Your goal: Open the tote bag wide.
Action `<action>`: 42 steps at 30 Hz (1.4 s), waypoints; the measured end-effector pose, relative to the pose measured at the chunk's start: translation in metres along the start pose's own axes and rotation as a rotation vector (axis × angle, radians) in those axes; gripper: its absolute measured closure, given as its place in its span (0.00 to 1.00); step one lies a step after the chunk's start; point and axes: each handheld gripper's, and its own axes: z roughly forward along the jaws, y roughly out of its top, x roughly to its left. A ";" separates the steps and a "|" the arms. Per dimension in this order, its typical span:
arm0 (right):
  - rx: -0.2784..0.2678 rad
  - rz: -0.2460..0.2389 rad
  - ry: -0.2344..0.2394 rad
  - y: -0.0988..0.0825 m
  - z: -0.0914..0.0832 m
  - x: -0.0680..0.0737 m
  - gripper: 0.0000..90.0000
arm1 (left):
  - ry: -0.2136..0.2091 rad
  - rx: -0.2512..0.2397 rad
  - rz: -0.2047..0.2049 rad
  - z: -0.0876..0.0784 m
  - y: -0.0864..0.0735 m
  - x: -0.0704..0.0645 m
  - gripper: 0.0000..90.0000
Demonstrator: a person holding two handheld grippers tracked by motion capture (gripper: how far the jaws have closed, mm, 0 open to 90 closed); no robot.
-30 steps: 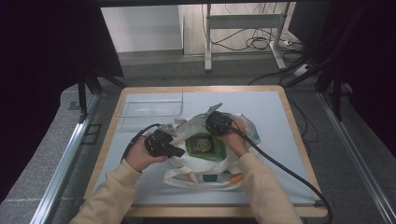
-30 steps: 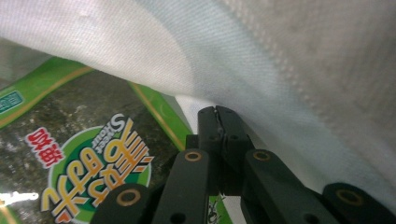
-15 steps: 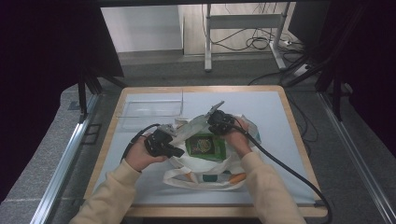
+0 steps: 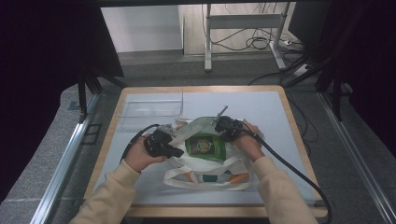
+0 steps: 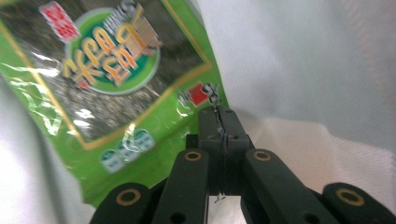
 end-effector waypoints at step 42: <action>-0.017 0.140 -0.117 0.007 0.019 -0.019 0.99 | -0.018 0.010 -0.017 0.001 -0.002 0.004 1.00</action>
